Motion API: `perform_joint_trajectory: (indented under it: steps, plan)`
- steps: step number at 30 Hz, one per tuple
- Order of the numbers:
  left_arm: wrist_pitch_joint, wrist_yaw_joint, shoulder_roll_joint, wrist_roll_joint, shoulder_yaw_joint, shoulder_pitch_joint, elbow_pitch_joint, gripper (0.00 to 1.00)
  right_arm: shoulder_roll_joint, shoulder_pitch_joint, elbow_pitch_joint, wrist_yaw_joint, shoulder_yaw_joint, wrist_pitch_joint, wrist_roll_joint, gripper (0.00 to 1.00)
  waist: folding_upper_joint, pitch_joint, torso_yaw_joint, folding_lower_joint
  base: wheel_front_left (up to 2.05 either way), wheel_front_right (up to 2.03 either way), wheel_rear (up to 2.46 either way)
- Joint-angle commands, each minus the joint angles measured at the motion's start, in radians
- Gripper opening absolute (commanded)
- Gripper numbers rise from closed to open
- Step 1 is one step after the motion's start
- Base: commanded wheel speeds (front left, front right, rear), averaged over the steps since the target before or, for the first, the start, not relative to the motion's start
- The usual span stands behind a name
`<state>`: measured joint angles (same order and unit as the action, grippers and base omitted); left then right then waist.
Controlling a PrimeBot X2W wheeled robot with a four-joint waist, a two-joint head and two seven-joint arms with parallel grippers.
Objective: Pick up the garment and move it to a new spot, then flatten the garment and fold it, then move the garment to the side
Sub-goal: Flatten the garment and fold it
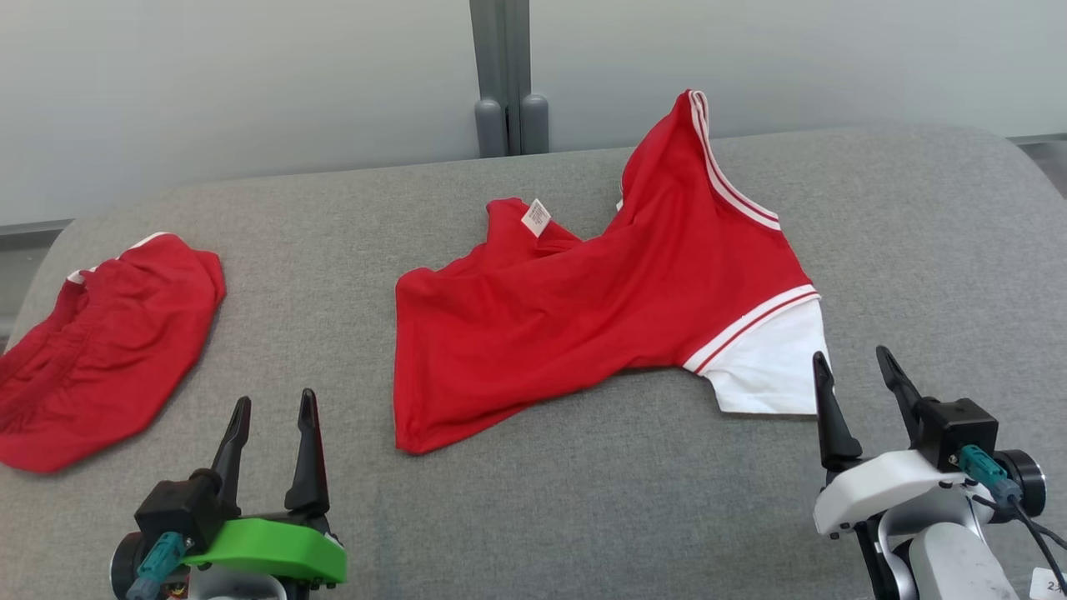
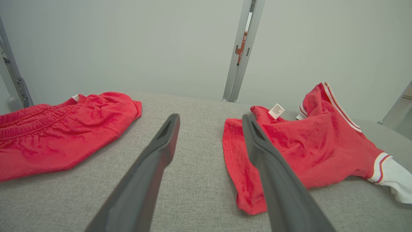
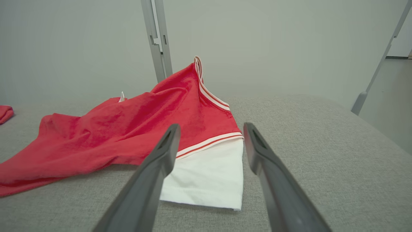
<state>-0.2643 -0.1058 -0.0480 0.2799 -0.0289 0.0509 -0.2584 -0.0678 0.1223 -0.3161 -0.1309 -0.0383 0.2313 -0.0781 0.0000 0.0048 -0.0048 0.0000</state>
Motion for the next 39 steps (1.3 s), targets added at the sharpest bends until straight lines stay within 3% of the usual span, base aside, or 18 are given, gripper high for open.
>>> perform_joint_trajectory:
  steps: [1,22,29,33,39]
  plan:
    - [0.000,-0.001,-0.004,-0.010,0.009,-0.020,-0.007,1.00,0.005,-0.016,0.001,0.000,0.003,-0.002,-0.010,1.00,0.0000,-0.003,-0.003,0.0000,0.00,0.00,0.00]
    - [0.000,-0.006,-0.004,0.008,0.003,-0.007,-0.032,1.00,0.012,0.004,0.024,0.000,-0.024,-0.019,0.000,1.00,0.0000,0.027,0.002,0.0000,0.00,0.00,0.00]
    - [0.025,-0.019,-0.004,0.036,-0.089,0.104,-0.194,1.00,0.015,0.080,-0.042,0.000,-0.112,-0.213,-0.024,1.00,0.0000,0.077,0.002,0.0000,0.00,0.00,0.00]
    - [0.139,-0.022,-0.004,0.076,-0.158,0.188,-0.303,1.00,0.016,0.136,-0.101,0.000,-0.140,-0.342,-0.014,1.00,0.0000,0.109,0.000,0.0000,0.00,0.00,0.00]
    - [0.231,-0.024,-0.004,0.130,-0.224,0.262,-0.385,1.00,0.016,0.217,-0.178,0.000,-0.151,-0.403,-0.016,1.00,0.0000,0.153,-0.005,0.0000,0.00,0.00,0.00]
